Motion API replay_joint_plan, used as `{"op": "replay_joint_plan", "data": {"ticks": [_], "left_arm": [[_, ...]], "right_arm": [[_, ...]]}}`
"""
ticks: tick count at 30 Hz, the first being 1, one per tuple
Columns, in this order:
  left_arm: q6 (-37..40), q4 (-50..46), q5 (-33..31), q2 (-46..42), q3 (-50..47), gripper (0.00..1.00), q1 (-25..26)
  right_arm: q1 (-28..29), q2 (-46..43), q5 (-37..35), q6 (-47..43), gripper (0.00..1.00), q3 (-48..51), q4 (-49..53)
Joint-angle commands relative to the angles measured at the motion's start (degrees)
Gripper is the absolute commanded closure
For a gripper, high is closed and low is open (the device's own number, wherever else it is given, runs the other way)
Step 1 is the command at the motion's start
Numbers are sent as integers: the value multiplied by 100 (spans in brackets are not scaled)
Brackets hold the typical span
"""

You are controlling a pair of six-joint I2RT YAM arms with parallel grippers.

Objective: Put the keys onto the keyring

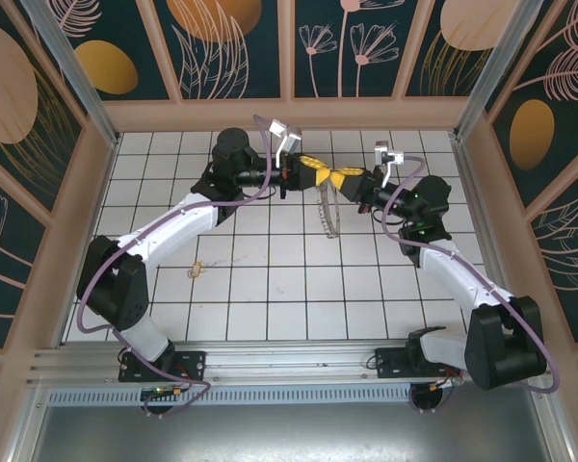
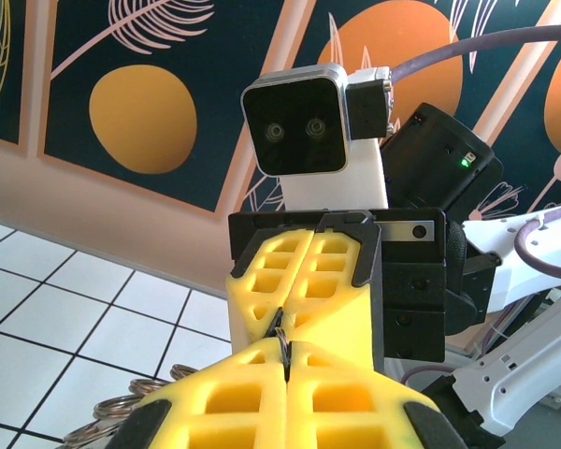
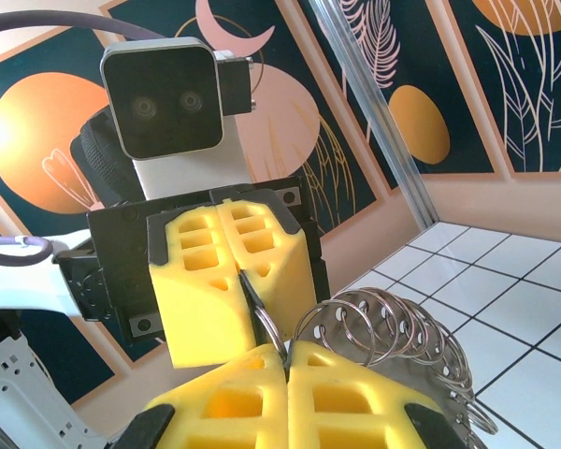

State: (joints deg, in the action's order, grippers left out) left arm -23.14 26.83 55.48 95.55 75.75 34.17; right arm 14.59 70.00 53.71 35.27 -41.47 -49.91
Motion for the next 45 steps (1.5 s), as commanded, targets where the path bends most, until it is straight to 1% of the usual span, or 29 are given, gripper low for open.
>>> {"op": "replay_joint_plan", "data": {"ticks": [1,3,4,5,6,7,8,9,10,11,14,16,19,22,35,40,45], "left_arm": [[-77,284,250,25,10,100,52],[-115,307,175,8,3,100,46],[-166,358,108,-9,-20,91,48],[-232,442,44,-33,-61,86,52],[-307,575,-11,-66,-113,79,49],[-412,718,-184,-113,-195,65,47],[-537,908,-413,-183,-301,59,53],[-695,1176,-613,-258,-448,56,50],[-888,1506,-907,-357,-631,47,51],[-1071,1829,-1133,-438,-793,42,53],[-1324,2217,-1574,-563,-993,39,54],[-1532,2483,-1736,-589,-1088,36,41],[-1838,2840,-1763,-534,-1109,36,46],[-2164,3177,-1588,-374,-1015,38,43],[-3494,4677,-988,230,-809,56,45],[-3739,4975,-955,464,-768,58,42],[-3842,5055,-951,589,-668,58,45]], "right_arm": [[-6,-151,-58,-64,100,-125,-202],[-6,-169,-92,-64,100,-111,-238],[-6,-179,-125,-72,100,-106,-238],[-8,-193,-169,-81,100,-94,-245],[-12,-200,-206,-94,100,-84,-247],[-22,-219,-252,-94,100,-76,-254],[-34,-228,-294,-75,100,-58,-301],[-50,-229,-328,-48,100,-31,-360],[-69,-240,-343,2,100,-23,-440],[-78,-229,-352,44,100,-27,-502],[-104,-222,-388,128,100,-51,-684],[-101,-200,-397,187,100,-72,-805],[-102,-175,-413,327,100,-82,-1116],[-101,-108,-449,502,100,-80,-1475],[-36,272,-640,1027,100,-259,-2571],[42,405,-692,1094,100,-342,-2737],[119,560,-696,1153,100,-434,-2852]]}}
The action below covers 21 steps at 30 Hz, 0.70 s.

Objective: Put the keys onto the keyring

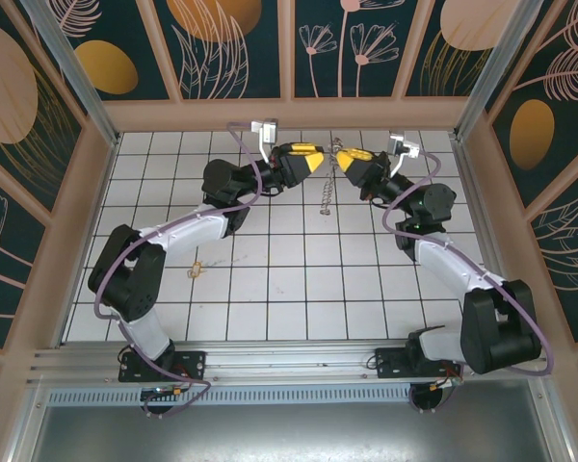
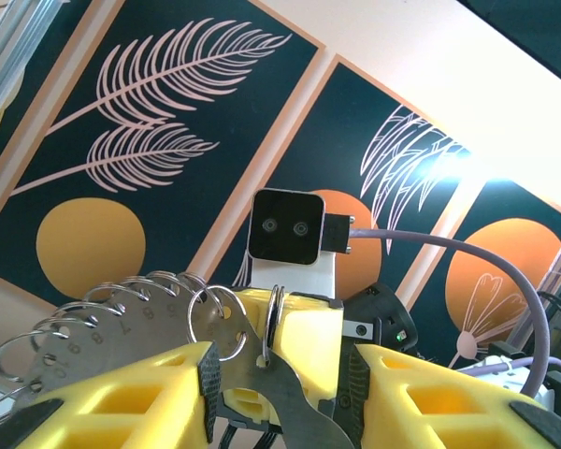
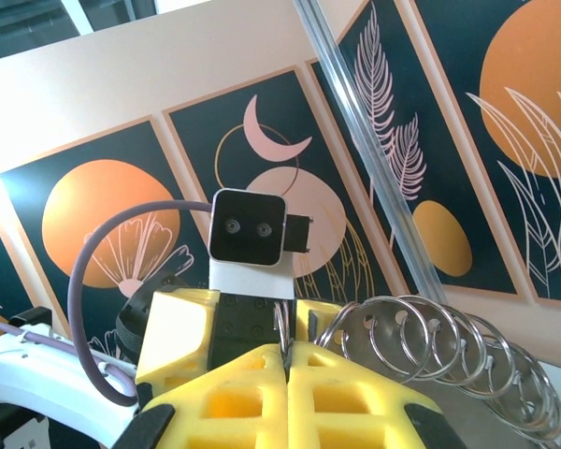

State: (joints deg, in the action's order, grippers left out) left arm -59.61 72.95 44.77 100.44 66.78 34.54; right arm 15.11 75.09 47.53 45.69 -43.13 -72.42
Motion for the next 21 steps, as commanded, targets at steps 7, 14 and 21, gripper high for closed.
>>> {"op": "replay_joint_plan", "data": {"ticks": [7,14,21], "left_arm": [[-289,563,119,182,291,60,1],[-314,571,127,230,327,64,2],[-366,611,128,288,283,72,8]], "right_arm": [[186,201,-84,108,100,-309,-644],[225,266,-90,128,100,-283,-661],[230,295,-111,132,100,-284,-657]]}}
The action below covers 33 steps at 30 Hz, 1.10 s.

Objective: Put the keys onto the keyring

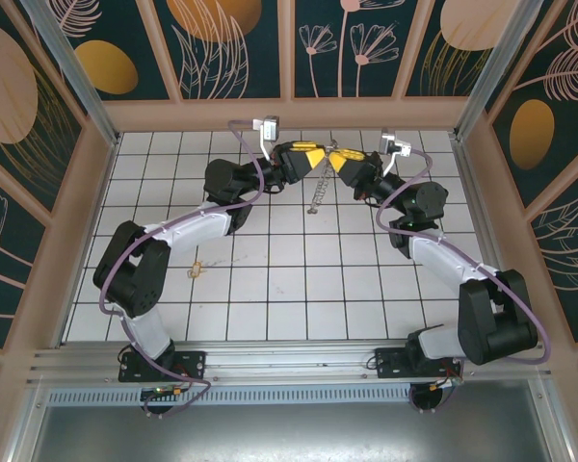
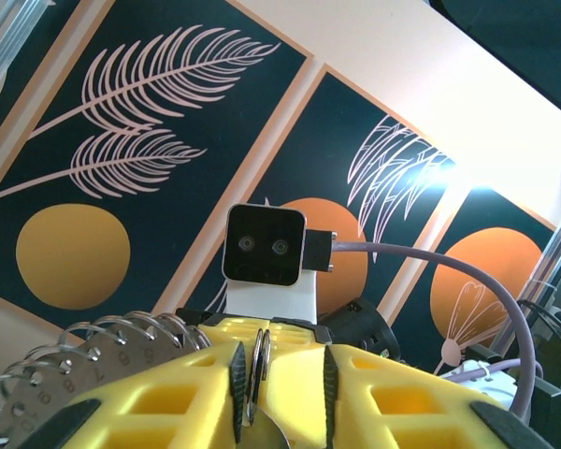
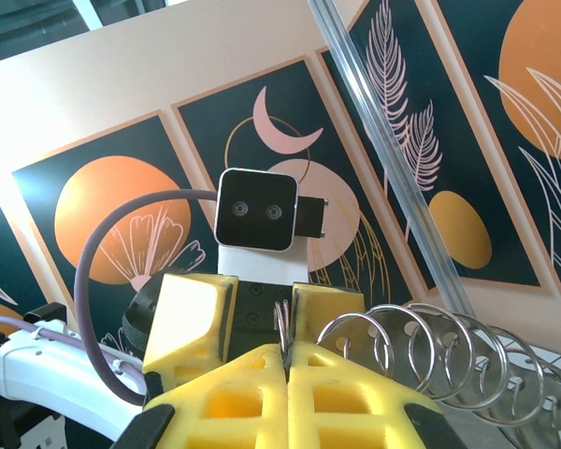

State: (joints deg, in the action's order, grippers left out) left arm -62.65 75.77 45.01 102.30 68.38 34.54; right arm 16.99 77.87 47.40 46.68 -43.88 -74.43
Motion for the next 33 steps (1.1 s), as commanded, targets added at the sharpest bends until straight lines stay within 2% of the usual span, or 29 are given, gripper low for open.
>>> {"op": "replay_joint_plan", "data": {"ticks": [1,17,23,25,26,29,30,33], "left_arm": [[-86,346,105,109,116,75,3],[-64,291,95,201,147,83,2],[24,211,35,204,122,100,2],[56,173,40,187,123,100,3],[117,107,41,157,115,100,2],[494,-311,24,33,88,100,6],[682,-532,17,-31,92,100,4],[1188,-1163,30,-202,114,100,4]], "right_arm": [[42,20,-99,38,100,-212,-455],[95,50,-73,32,100,-231,-362],[118,29,-54,-22,100,-222,-231],[107,-20,-65,-89,100,-247,-25],[91,-76,-60,-161,94,-259,186],[-45,-368,-67,-415,65,-204,788],[-122,-507,-81,-492,59,-164,1008],[-383,-882,-73,-669,53,-86,1564]]}}
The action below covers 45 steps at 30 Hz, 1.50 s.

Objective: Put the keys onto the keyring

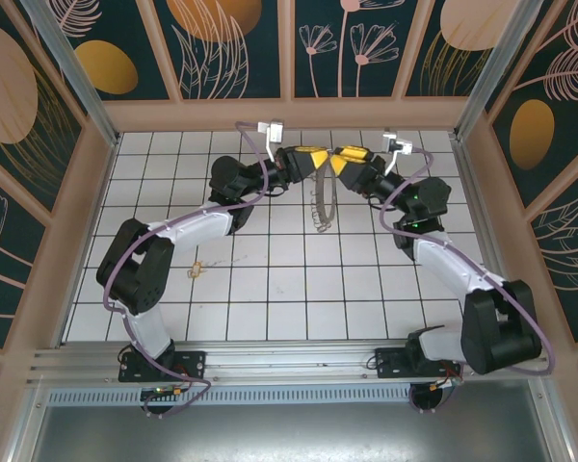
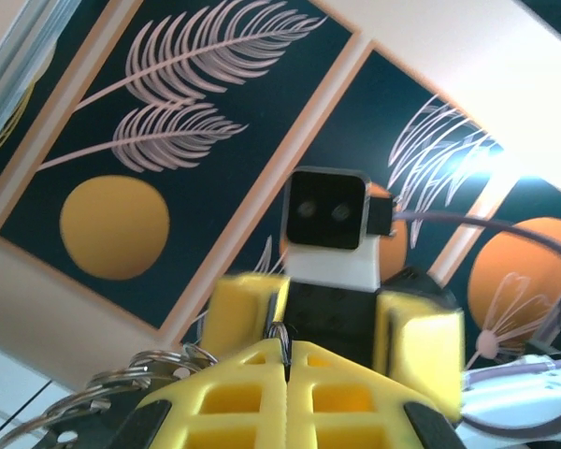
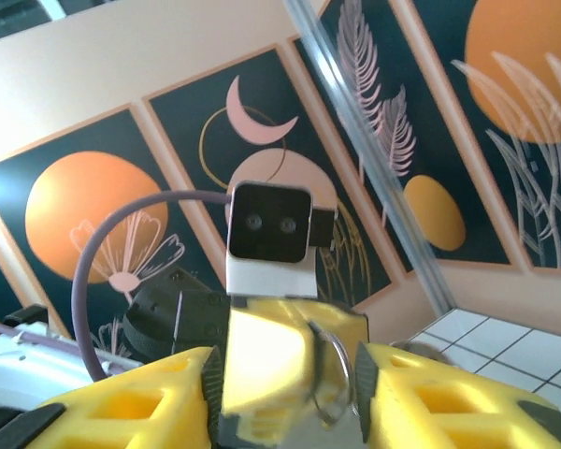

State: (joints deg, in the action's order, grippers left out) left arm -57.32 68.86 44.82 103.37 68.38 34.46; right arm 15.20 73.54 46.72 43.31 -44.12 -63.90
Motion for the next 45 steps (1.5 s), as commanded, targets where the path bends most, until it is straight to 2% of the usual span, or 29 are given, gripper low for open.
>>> {"op": "replay_joint_plan", "data": {"ticks": [1,6,12,15,27,40,45], "left_arm": [[806,-656,61,-359,131,100,12],[1929,-1978,218,-564,323,100,15],[3226,-3559,571,-731,746,100,13],[3612,-4067,788,-722,931,100,15],[3803,-4372,1402,-722,1116,100,15],[3526,-4021,1618,-792,1029,100,17],[3429,-3885,1626,-798,993,100,15]], "right_arm": [[-266,-544,4,-385,52,-46,670],[-505,-831,248,-593,46,-59,1376],[-591,-856,690,-940,46,-136,1951],[-632,-821,901,-954,47,-140,1982],[-631,-657,1201,-868,47,-44,1828],[-619,-431,1217,-660,51,175,1414],[-536,-347,1252,-595,56,220,1275]]}}
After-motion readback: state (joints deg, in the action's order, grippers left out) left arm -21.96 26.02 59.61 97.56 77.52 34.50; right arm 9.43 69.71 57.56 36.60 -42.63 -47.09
